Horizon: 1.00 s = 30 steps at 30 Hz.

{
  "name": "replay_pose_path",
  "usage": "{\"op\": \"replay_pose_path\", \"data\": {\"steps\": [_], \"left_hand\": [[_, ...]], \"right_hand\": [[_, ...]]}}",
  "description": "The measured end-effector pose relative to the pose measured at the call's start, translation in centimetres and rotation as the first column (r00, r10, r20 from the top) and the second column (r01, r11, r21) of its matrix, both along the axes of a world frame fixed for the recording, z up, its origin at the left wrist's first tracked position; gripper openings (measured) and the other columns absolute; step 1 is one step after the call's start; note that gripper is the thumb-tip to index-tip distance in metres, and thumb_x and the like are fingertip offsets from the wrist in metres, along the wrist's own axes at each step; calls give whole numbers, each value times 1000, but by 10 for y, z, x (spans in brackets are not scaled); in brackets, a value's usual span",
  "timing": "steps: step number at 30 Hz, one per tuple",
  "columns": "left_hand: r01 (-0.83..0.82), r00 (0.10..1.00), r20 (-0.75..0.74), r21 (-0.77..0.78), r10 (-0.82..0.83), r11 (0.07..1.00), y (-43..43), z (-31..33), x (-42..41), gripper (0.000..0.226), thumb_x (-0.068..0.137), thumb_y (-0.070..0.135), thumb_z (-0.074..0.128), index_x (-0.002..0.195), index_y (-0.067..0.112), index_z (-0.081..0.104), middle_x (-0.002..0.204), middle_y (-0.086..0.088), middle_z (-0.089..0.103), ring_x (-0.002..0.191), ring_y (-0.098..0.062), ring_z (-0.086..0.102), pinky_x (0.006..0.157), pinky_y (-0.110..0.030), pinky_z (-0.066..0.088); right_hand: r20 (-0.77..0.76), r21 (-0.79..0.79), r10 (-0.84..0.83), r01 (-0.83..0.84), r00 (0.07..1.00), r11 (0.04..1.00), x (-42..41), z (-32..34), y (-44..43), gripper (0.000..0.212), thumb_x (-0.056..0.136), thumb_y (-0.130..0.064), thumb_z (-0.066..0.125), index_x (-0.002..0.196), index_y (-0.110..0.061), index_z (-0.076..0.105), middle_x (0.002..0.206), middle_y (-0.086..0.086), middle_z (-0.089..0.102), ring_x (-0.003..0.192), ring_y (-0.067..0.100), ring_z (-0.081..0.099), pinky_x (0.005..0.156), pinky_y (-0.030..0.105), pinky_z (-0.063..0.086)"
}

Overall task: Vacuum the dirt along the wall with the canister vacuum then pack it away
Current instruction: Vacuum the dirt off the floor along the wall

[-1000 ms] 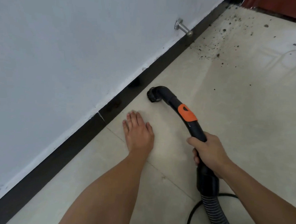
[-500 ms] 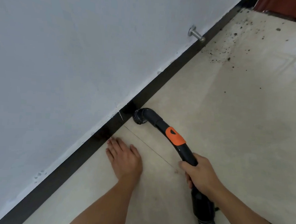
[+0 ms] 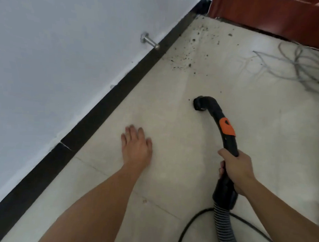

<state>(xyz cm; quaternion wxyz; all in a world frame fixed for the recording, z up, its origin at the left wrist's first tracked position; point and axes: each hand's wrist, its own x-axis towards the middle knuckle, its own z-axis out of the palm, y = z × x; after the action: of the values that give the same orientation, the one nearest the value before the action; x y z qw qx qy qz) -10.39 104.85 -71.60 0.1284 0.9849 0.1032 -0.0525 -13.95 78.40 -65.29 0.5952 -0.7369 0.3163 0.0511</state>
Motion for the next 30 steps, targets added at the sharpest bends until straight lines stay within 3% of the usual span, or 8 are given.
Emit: {"op": "replay_pose_path", "data": {"steps": [4, 9, 12, 15, 17, 19, 25, 30], "left_hand": [[-81, 997, 22, -3, 81, 997, -49, -13, 75, 58, 101, 37, 28, 148, 3, 24, 157, -27, 11, 146, -39, 6, 120, -49, 3], [-176, 984, 14, 42, 176, 983, -76, -25, 122, 66, 100, 43, 18, 152, 3, 13, 157, -29, 1, 146, -42, -3, 119, -53, -3], [-196, 980, -10, 68, 197, 978, -79, -24, 124, 67, 100, 45, 20, 153, 6, 13, 158, -27, 1, 147, -40, -3, 119, -52, -4], [-211, 976, -46, 71, 215, 975, -81, -19, 126, 67, 99, 45, 21, 153, 6, 13, 159, -26, 1, 147, -38, -4, 119, -52, -3], [-217, 972, -70, 73, 222, 973, -82, -18, 127, 68, 99, 45, 21, 153, 5, 14, 158, -26, 1, 147, -39, -4, 119, -52, -3], [-228, 970, -67, 80, 233, 970, -82, -18, 127, 69, 97, 46, 20, 153, 4, 15, 158, -28, 4, 147, -40, -2, 119, -53, -1], [-236, 966, -74, 117, 246, 965, -84, -18, 130, 75, 92, 49, 17, 153, 6, 12, 159, -25, 0, 148, -37, -3, 119, -51, -1], [-237, 970, -28, 135, 243, 962, -83, -23, 131, 76, 92, 49, 18, 152, 3, 16, 158, -28, 6, 147, -40, 3, 119, -52, 3]], "right_hand": [[-11, 50, 64, -64, 998, 997, 27, -5, 5, 12, 86, -16, 64, 83, -8, 56, 55, 11, 53, 46, 24, 48, 50, 34, 46], [-29, 82, 87, -85, 996, 993, 50, -9, -11, 11, 86, -15, 64, 82, -10, 56, 56, 10, 55, 46, 23, 47, 48, 31, 44], [-71, 123, -110, 118, 991, 985, 54, -5, -38, 13, 88, -14, 66, 81, -9, 55, 54, 9, 52, 43, 22, 45, 47, 32, 42], [-134, 123, -380, 396, 915, 910, 48, 2, -69, 16, 88, -16, 68, 81, -9, 55, 52, 8, 50, 40, 22, 43, 48, 32, 42], [-167, 112, -459, 480, 872, 870, 49, 5, -82, 18, 87, -14, 68, 79, -9, 54, 50, 7, 49, 40, 22, 43, 49, 33, 43], [-191, 118, -433, 459, 881, 881, 60, 4, -82, 18, 88, -10, 67, 77, -8, 53, 51, 9, 49, 41, 22, 42, 50, 34, 42], [-234, 169, -110, 152, 966, 974, 108, -3, -26, 24, 82, -3, 65, 68, -11, 48, 49, 7, 46, 42, 20, 42, 45, 30, 38], [-271, 177, -187, 240, 944, 955, 111, -1, -35, 18, 83, -4, 66, 73, -6, 51, 54, 11, 45, 43, 20, 42, 43, 29, 38]]}}
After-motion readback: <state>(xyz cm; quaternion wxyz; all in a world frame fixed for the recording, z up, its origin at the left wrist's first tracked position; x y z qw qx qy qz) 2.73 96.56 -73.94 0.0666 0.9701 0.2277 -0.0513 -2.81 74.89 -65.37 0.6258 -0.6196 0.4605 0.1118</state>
